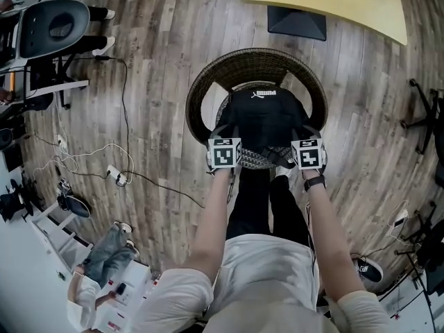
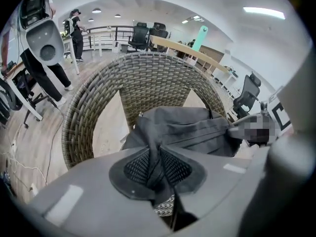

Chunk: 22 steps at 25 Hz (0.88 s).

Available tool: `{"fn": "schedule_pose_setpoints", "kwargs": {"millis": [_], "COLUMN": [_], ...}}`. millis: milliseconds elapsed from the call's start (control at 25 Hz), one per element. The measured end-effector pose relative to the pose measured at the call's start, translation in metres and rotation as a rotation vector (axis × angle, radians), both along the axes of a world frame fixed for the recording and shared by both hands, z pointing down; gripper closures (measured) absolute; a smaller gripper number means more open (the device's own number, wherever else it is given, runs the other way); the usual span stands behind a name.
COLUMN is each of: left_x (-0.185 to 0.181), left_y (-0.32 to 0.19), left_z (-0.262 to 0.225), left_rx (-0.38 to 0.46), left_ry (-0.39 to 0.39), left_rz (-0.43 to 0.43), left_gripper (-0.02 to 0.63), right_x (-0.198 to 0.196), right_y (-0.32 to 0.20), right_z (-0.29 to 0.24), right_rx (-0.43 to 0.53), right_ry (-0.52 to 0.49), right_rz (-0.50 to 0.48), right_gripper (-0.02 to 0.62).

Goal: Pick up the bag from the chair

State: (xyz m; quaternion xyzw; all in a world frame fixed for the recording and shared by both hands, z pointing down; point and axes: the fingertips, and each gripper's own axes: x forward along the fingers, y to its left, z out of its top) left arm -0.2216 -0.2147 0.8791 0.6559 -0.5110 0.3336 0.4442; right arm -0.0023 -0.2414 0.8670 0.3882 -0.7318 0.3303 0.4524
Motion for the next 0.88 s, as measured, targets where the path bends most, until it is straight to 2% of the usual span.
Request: {"fn": "schedule_pose_setpoints", "kwargs": {"millis": [280, 880], "left_x": [0.010, 0.016], "left_y": [-0.008, 0.005], "left_z": [-0.069, -0.200], "left_rx": [0.120, 0.301], "left_ry": [-0.024, -0.058], "left_rz": [-0.046, -0.128], "left_gripper": [0.552, 0.554], "right_x": [0.011, 0.015], "right_y": [-0.013, -0.017], "right_z": [-0.064, -0.195], "right_rx": [0.099, 0.289], "right_ry": [-0.054, -0.132], "right_rz": [0.056, 0.053], "right_gripper": [0.503, 0.505]}}
